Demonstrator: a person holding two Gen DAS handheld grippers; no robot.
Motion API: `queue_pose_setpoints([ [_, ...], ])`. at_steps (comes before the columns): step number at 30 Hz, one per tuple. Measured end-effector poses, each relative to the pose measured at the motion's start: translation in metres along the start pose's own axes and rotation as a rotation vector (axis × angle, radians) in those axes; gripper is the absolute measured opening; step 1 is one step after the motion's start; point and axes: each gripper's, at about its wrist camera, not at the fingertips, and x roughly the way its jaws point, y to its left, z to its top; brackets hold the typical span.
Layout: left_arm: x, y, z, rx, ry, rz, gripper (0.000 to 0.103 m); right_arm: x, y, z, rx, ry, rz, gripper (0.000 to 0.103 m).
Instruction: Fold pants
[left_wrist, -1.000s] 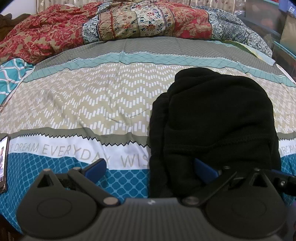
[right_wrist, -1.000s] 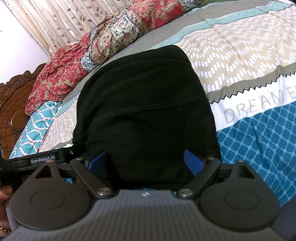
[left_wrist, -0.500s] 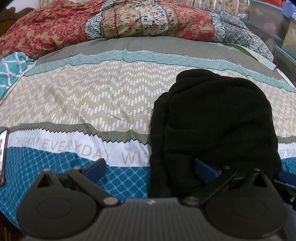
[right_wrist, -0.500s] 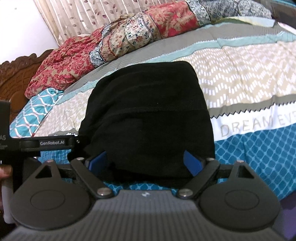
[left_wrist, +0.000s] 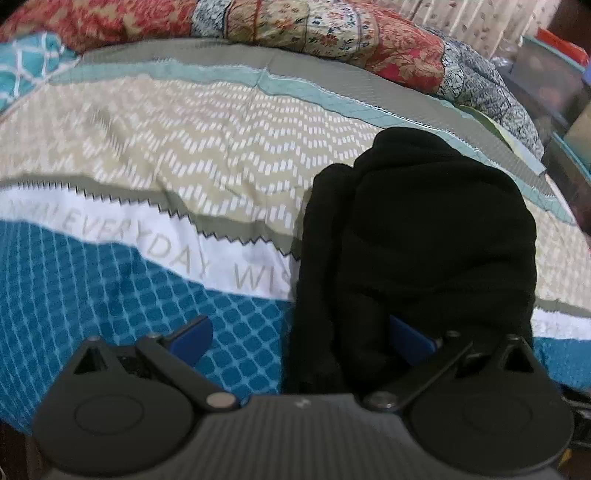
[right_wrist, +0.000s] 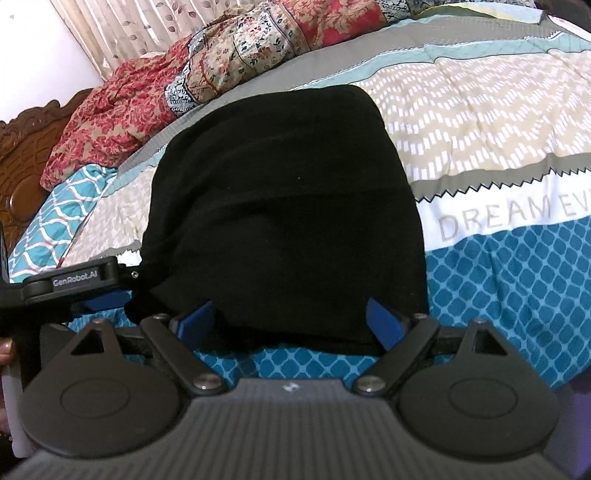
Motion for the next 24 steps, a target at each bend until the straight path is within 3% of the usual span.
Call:
queue_pose_setpoints([
  [7,0.004,0.010,-0.004,-0.046,0.024,-0.068,0.103,0.004,0.000,-0.001,0.013,0.006,0.029,0.103],
  [15,-0.001,0.008,-0.004,-0.021,0.051,-0.084,0.103,0.000,-0.007,-0.006,0.056,-0.020,0.056,0.103],
  [19,-0.013,-0.003,-0.008,0.028,-0.022,-0.008,0.103,-0.003,-0.014,-0.007,0.070,-0.029,0.072,0.103],
  [24,-0.037,-0.040,-0.025,0.257,-0.173,0.146,0.103,-0.006,-0.019,-0.008,0.097,-0.039,0.090,0.103],
])
